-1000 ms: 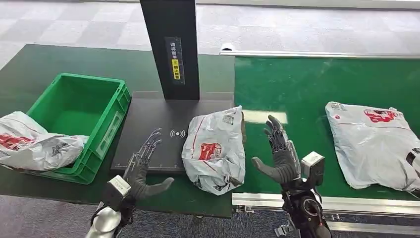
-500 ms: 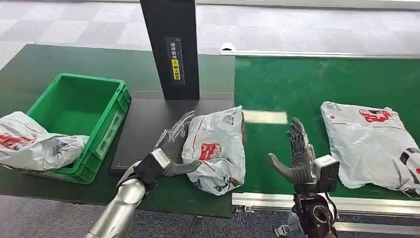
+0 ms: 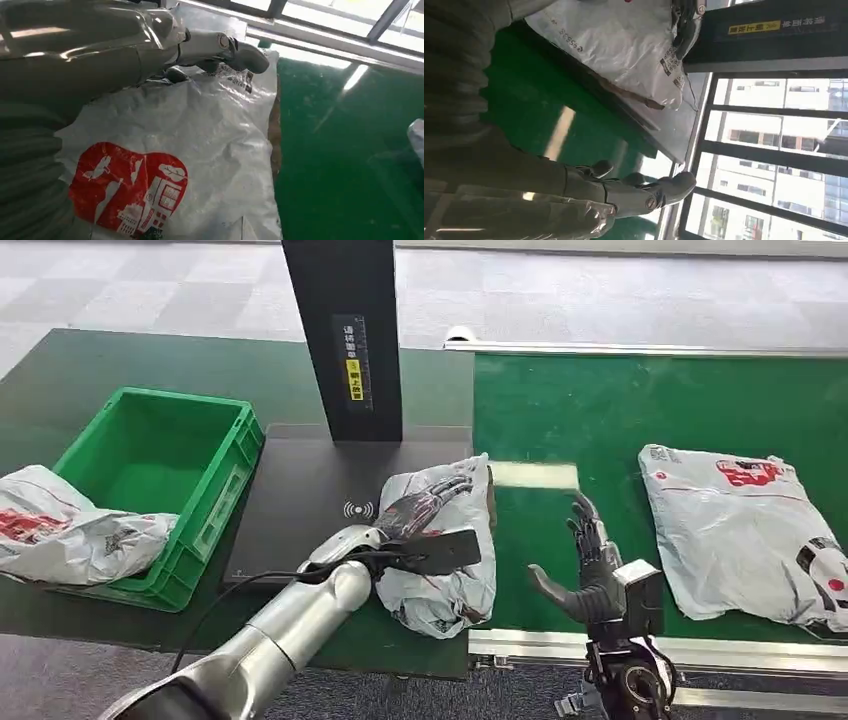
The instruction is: Moved the parcel from conveyor to table for the left to box.
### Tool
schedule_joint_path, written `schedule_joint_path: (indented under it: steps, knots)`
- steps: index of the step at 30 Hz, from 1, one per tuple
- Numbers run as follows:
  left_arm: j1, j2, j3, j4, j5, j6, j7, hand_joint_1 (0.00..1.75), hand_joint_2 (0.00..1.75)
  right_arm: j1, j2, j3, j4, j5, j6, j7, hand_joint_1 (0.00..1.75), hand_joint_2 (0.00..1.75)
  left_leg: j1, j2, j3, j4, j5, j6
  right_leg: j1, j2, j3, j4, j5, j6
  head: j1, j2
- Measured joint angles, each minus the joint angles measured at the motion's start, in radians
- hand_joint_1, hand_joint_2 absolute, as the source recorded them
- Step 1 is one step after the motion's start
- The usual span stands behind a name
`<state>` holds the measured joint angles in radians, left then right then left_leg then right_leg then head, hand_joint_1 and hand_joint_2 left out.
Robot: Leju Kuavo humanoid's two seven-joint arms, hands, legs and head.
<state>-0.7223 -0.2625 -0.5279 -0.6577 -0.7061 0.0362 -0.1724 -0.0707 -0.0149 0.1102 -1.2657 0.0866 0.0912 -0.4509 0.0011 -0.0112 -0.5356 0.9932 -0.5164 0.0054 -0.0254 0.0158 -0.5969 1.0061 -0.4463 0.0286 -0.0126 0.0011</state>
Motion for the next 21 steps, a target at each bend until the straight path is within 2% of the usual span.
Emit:
schedule_joint_path:
  steps: [8, 16, 17, 18, 21]
  knots:
    - [-0.024, -0.008, -0.013, 0.058, -0.01, 0.003, 0.011, 0.0, 1.75, 0.002, 0.0, 0.0, -0.001, 0.0, 0.0, 0.0, 0.0, 1.75, 0.0, 0.0, 0.0, 0.0, 0.0, 0.0, 0.0, 0.0, 0.0, 0.0, 0.0, 0.0, 0.0, 0.0]
    - [-0.048, -0.009, -0.054, 0.136, -0.201, -0.024, 0.215, 0.0, 1.75, -0.002, 0.011, 0.0, 0.0, 0.027, 0.02, 0.004, 0.0, 1.75, 0.0, 0.0, 0.001, 0.0, 0.0, 0.0, 0.0, 0.0, 0.002, 0.0, 0.0, 0.0, 0.0, 0.0]
    - [-0.056, -0.011, -0.058, 0.147, -0.219, -0.04, 0.229, 1.66, 1.75, -0.008, 0.015, 0.0, 0.003, 0.031, 0.022, 0.008, 0.0, 1.75, 0.0, 0.0, 0.002, 0.0, 0.0, 0.0, 0.0, 0.0, 0.003, 0.0, 0.0, 0.0, 0.0, 0.0]
    - [-0.063, -0.013, -0.062, 0.157, -0.235, -0.054, 0.241, 1.75, 1.75, -0.014, 0.017, 0.0, 0.006, 0.034, 0.024, 0.012, 0.0, 1.75, 0.0, 0.0, 0.002, 0.0, 0.0, 0.0, 0.0, 0.0, 0.004, 0.0, 0.0, 0.0, 0.0, 0.0]
    - [-0.071, -0.018, -0.07, 0.173, -0.276, -0.042, 0.254, 1.75, 1.75, -0.03, 0.023, 0.0, 0.014, 0.043, 0.031, 0.016, 0.0, 1.75, 0.0, 0.001, 0.006, 0.0, -0.001, 0.0, 0.0, 0.001, 0.007, 0.0, 0.0, 0.0, 0.0, 0.0]
